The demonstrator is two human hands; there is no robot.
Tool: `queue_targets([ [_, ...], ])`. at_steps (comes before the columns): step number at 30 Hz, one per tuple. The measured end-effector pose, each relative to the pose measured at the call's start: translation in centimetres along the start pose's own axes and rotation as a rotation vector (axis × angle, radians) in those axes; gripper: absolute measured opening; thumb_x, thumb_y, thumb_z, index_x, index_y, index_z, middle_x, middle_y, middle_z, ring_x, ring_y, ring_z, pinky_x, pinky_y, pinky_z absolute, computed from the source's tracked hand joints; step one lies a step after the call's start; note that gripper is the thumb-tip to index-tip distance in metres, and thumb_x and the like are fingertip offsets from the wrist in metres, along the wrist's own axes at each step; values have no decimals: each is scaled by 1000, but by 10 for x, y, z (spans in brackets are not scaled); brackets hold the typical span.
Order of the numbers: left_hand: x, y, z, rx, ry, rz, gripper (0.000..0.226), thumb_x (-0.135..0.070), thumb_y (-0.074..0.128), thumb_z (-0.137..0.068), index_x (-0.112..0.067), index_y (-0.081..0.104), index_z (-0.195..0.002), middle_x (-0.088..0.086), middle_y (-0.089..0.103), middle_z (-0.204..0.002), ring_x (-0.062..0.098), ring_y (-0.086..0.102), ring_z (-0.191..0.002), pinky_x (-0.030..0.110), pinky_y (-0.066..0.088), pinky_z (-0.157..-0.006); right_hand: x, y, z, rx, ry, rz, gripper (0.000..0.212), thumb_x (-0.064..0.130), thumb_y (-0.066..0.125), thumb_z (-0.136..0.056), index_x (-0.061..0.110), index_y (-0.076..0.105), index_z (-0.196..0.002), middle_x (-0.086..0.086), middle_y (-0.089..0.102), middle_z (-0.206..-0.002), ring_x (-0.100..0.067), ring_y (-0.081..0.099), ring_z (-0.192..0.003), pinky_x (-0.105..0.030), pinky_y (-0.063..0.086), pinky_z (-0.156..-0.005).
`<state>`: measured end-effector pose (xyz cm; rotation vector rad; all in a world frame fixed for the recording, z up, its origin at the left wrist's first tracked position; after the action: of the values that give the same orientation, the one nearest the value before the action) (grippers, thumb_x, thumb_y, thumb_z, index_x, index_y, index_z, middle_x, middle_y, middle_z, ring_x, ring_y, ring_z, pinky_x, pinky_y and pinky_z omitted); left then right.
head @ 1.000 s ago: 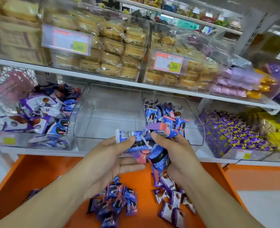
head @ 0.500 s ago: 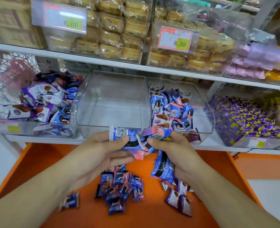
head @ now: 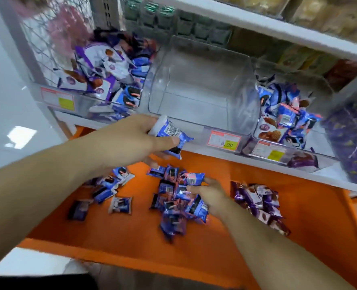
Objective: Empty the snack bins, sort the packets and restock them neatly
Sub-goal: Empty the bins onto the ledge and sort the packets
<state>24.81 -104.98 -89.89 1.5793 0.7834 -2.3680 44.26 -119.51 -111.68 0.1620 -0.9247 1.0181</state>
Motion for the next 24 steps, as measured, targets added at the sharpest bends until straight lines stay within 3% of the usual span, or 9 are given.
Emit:
queue_targets([
  [2,1,-6,-4,-15,12,-14,23,-40,68,-97,-28,72,-116,-12,79,-105,6,76,-94,29,64,-77,-9,9,-11,10,47,-7,47,8,90,-79,15,68,-121,-17,79,-95,-26,73,-78,-33,55,-69],
  [5,2,-13,-9,-28,14,-28,24,-39,69,-96,-24,73,-115,-9,79,-103,7,76,-93,31,65,-76,-13,8,-14,32,88,-36,50,14,91,-74,16,68,-118,-14,77,-111,-34,76,-95,-45,57,-92],
  [8,4,-16,-9,-18,11,-34,27,-40,69,-95,-24,73,-116,-10,79,-104,7,76,-93,32,65,-78,6,1,6,150,145,-303,20,4,74,-90,-2,69,-109,-22,73,-99,-33,71,-76,-43,60,-78],
  [13,5,-17,-4,1,11,-44,27,-39,71,-94,-22,73,-116,-8,79,-102,7,76,-93,34,65,-81,33,-9,38,255,109,-537,40,-5,50,-86,-11,65,-123,-21,67,-94,-29,64,-77,-38,60,-68],
  [17,9,-14,4,31,14,-94,25,-33,71,-96,-20,71,-118,-5,79,-102,8,76,-92,35,65,-80,33,-10,49,133,9,-481,35,-16,45,-88,-11,67,-115,-21,67,-90,-24,65,-69,-31,59,-58],
  [19,9,-12,8,32,19,-114,23,-33,71,-97,-22,70,-117,-6,79,-101,6,76,-91,33,65,-79,30,-15,49,66,-63,-473,26,-14,55,-90,-5,70,-110,-20,73,-93,-28,73,-80,-34,60,-70],
  [22,11,-12,10,25,32,-181,22,-35,72,-96,-28,70,-116,-10,79,-97,4,76,-89,32,65,-78,25,-20,45,55,-107,-535,24,1,59,-97,0,68,-119,-19,77,-113,-29,72,-114,-37,53,-104],
  [24,13,-14,9,25,53,-260,26,-36,74,-94,-35,68,-120,-12,76,-104,5,75,-91,28,61,-80,33,-18,52,78,-144,-456,24,8,57,-100,3,70,-120,-15,76,-119,-29,69,-121,-39,49,-111],
])
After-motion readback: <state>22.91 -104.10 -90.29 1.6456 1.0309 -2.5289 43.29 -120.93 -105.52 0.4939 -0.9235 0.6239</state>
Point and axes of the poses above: each hand's wrist, its own z-axis away from the middle knuckle, its own y-axis out of the palm, x = y × z, the point moved 3 cm from there along -z, towards the middle knuckle
